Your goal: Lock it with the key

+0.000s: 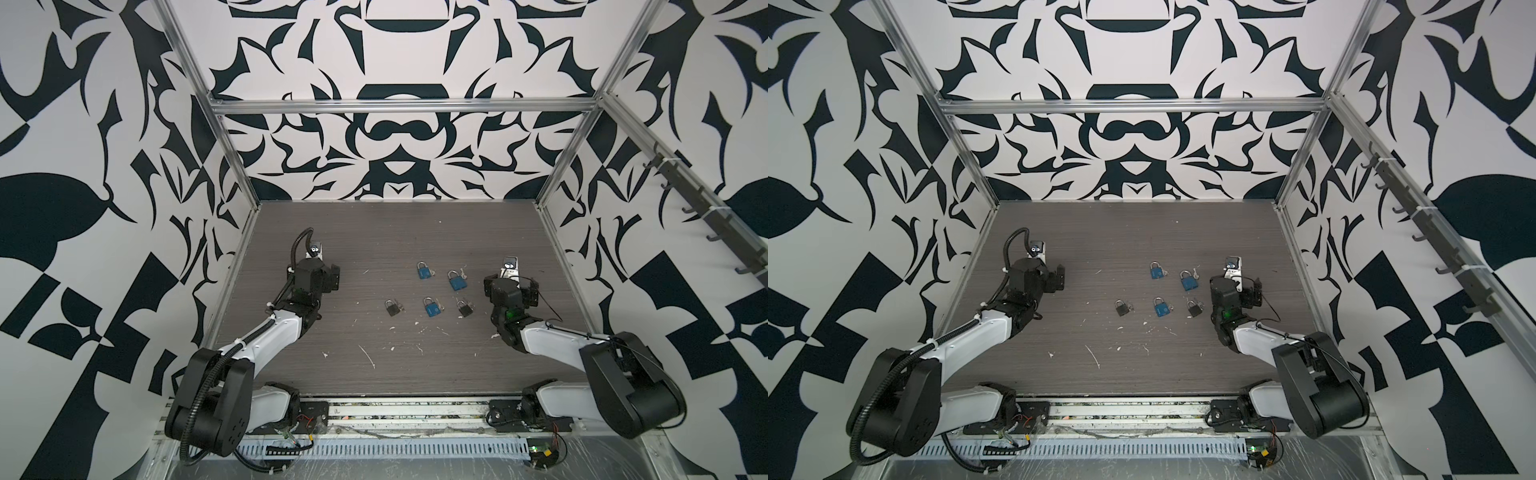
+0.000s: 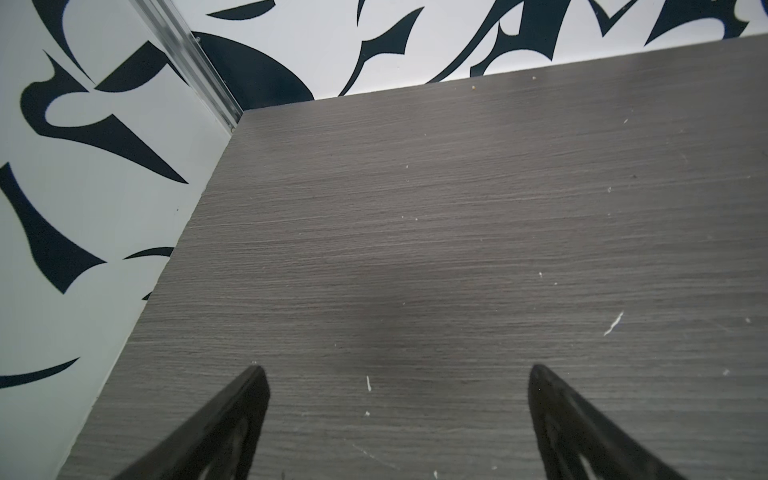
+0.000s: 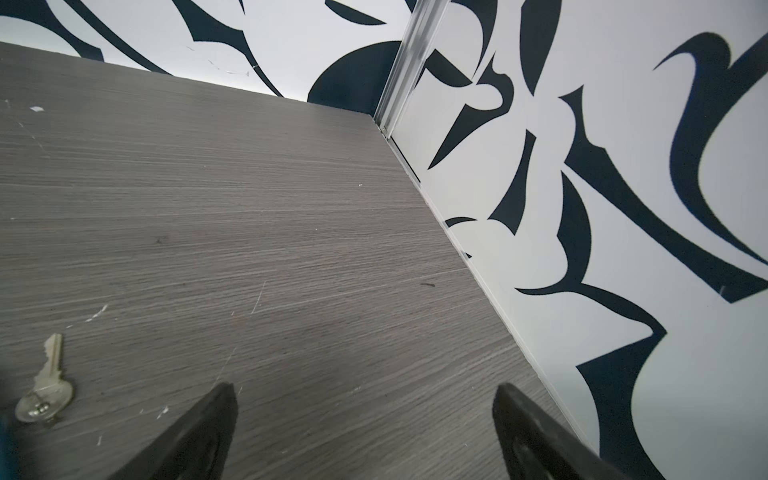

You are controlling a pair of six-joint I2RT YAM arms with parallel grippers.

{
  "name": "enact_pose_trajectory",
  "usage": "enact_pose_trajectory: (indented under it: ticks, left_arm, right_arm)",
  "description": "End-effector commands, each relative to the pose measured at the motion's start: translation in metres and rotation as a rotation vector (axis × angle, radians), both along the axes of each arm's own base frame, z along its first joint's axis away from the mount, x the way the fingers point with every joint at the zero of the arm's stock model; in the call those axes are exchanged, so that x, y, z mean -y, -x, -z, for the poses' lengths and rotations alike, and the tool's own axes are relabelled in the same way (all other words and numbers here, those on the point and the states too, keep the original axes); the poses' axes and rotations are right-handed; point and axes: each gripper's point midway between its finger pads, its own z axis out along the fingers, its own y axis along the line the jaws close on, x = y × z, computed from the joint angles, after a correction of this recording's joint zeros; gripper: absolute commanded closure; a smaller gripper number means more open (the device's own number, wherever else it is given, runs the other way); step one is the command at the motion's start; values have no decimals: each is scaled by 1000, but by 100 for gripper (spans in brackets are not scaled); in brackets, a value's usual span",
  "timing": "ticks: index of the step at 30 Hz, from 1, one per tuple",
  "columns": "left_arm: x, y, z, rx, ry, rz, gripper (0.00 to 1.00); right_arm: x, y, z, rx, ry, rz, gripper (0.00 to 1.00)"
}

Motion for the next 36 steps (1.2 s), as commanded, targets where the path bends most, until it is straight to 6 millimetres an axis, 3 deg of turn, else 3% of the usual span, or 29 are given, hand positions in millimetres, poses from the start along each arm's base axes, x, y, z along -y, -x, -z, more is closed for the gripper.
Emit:
enact_pose_trajectory:
  ticks: [1,8,16,20,24,36]
  left_arm:
    - [4,-7,-4,82,-17,34,1]
    - [5,0,18,90,-34,60,0]
    - [4,-5,15,221,-81,83,1]
    - [-6,-4,18,259,-47,58,1]
    - [-19,-4,29,235,50,65,1]
    - [-25,-23,45,94,176,128,1]
  right_arm:
    - [-4,-11,-18,136,-16,-34,1]
    - [-11,-20,-2,139,-28,-91,1]
    - [-6,-23,15,120,-138,-156,1]
    - [-10,-27,20,99,-146,-188,1]
    - [-14,-34,22,74,-145,-208,1]
    - [-12,-37,26,45,-161,-205,1]
